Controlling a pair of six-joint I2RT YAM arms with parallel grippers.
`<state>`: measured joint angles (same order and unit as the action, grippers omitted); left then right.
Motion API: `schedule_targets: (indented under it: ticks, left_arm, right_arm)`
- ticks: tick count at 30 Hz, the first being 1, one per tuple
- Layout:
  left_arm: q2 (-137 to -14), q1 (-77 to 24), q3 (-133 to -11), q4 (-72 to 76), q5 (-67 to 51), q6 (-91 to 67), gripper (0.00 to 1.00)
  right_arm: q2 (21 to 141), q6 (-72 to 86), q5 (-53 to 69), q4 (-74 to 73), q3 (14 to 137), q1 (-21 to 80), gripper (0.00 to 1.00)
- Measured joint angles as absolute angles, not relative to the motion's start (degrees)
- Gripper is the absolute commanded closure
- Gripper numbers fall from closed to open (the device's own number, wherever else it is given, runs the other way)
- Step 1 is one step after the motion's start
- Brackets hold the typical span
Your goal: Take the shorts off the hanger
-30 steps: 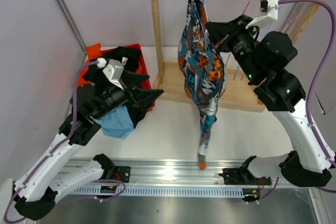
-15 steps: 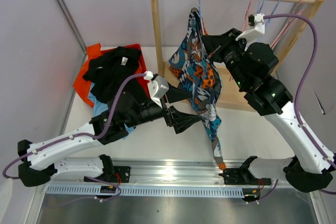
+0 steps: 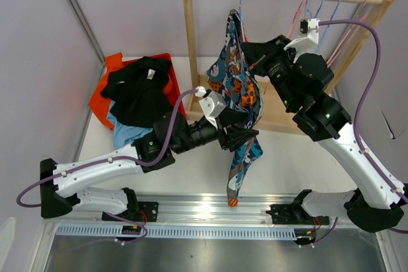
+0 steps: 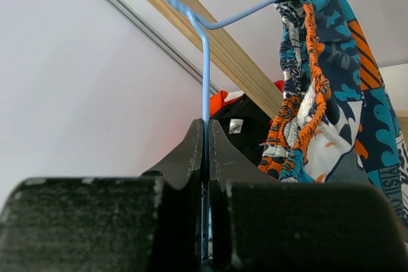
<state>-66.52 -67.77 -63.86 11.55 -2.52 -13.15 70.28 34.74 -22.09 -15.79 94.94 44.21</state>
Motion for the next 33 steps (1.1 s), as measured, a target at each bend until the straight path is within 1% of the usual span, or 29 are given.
schedule_targets:
  ticks: [1,2,4,5,10,14,18,21,23,26,30,33]
  left_arm:
    - [-67.0,-67.9,-63.9,12.0,-1.9,-13.0,0.53]
    - [-67.4,-68.2,-63.8,12.4,-1.3,-12.9,0.74]
    - [-67.8,-68.3,-63.8,13.3,0.1,-12.6,0.95]
    - [-67.9,-68.4,-63.8,13.7,0.6,-12.5,1.00]
    - [-68.0,-69.3,-63.0,15.6,4.5,-11.9,1.00]
    - [-66.2,-74.0,-60.2,16.2,9.5,-11.2,1.00]
    - [-60.7,-83.6,-52.8,16.9,16.3,-10.9,1.00]
    - [-56.5,-93.6,-46.4,16.7,23.2,-11.7,1.00]
    - [-55.7,-100.7,-43.2,16.5,29.1,-13.0,1.00]
    - [-56.3,-106.6,-41.1,15.5,35.9,-15.4,1.00]
    - [-57.8,-108.1,-40.1,14.2,42.6,-17.1,1.00]
    - [-59.0,-105.0,-41.0,12.4,44.6,-16.7,1.00]
  right_arm:
    - [70.3,35.0,-22.2,-15.7,94.9,44.3,1.00]
    - [70.3,35.2,-22.2,-15.5,94.9,44.4,1.00]
    - [70.3,35.6,-22.3,-15.1,94.9,44.6,1.00]
    - [70.3,35.9,-22.3,-15.0,94.9,44.6,1.00]
    - [70.3,36.3,-23.1,-14.5,94.8,44.6,1.00]
    - [70.3,35.9,-23.6,-14.7,94.8,44.6,1.00]
    - [70.3,35.0,-23.7,-16.3,95.2,44.6,1.00]
    - [70.3,34.9,-23.6,-16.9,96.2,43.9,1.00]
    - [70.1,34.9,-23.4,-18.3,97.0,43.3,1.00]
    - [69.5,34.7,-22.5,-20.4,97.3,42.8,1.00]
    - [69.1,34.7,-21.7,-22.8,97.4,42.8,1.00]
    - [68.2,35.3,-21.8,-24.2,97.4,42.4,1.00]
